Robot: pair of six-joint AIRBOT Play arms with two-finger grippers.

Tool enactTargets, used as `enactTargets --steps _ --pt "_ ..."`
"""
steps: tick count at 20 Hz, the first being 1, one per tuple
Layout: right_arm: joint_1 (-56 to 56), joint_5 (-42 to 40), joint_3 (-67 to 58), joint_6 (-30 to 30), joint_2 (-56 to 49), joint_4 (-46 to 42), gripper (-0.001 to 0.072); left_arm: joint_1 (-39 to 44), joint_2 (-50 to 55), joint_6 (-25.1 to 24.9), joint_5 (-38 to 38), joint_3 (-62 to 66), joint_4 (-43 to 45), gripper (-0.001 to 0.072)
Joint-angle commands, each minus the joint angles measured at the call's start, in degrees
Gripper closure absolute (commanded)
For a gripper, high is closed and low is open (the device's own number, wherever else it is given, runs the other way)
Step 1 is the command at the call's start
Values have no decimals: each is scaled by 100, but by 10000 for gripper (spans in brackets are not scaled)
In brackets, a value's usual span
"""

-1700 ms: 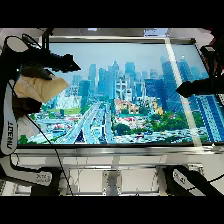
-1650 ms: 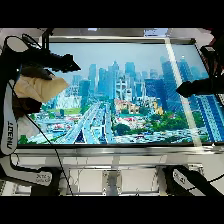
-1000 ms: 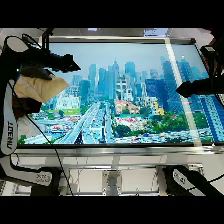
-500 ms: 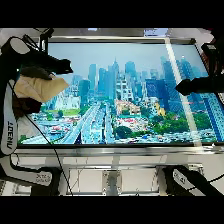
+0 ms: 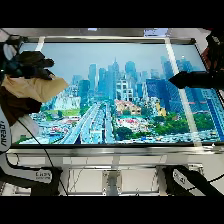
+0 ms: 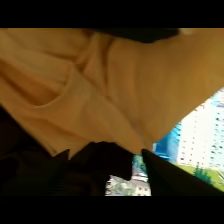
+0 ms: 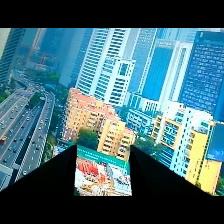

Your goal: Fold the shirts.

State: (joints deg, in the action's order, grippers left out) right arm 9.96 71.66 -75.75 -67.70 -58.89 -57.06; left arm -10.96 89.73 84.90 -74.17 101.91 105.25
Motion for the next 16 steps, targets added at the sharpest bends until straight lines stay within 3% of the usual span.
enactTargets --steps 1,10,16 --pt "-7 85 -2 -4 -2 348 335 -1091 4 684 87 4 63 43" --pt "-7 109 -2 -824 -2 1003 318 -4282 348 669 -155 -26 -4179 42" --pt "-7 46 0 -1200 -2 1104 318 -4597 1025 354 -737 -26 -5230 42"
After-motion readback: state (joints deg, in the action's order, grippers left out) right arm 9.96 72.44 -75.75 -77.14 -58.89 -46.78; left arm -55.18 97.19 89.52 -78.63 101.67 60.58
